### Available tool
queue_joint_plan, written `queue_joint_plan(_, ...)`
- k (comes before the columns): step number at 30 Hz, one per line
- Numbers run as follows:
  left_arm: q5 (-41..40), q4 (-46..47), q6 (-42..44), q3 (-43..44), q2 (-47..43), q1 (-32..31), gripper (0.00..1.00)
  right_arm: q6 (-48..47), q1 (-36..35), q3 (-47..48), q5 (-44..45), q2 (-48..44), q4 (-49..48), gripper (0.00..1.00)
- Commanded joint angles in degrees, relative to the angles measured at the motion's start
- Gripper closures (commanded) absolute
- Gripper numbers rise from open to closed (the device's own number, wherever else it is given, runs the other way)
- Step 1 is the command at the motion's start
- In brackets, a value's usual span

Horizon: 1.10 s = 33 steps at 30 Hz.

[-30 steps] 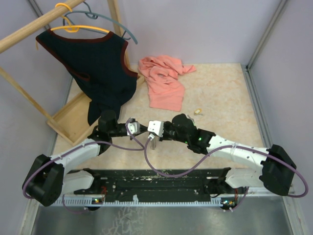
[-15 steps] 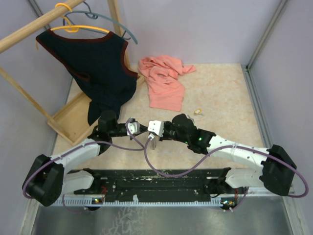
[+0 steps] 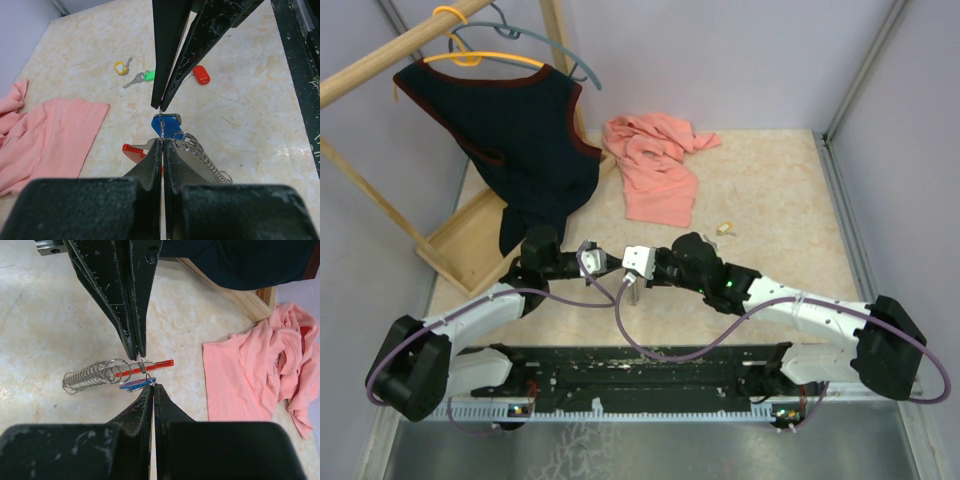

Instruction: Put the keys on the keyring

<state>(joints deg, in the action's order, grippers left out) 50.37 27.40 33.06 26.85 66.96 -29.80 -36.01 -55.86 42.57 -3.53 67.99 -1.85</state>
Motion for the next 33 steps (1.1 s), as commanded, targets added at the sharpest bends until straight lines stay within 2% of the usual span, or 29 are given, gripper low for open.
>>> queue_joint_plan(1, 0.53, 0.46, 0.48, 0.07, -0.78, 0.01, 1.00, -0.14, -0.92, 2.04, 0.35, -1.73, -1.46, 1.00)
queue_joint_plan(33, 1.02, 0.38, 1.00, 0.09, -0.69, 0.01, 1.00, -0.20, -0.97, 1.94, -0.91, -1.91, -2.23, 1.00)
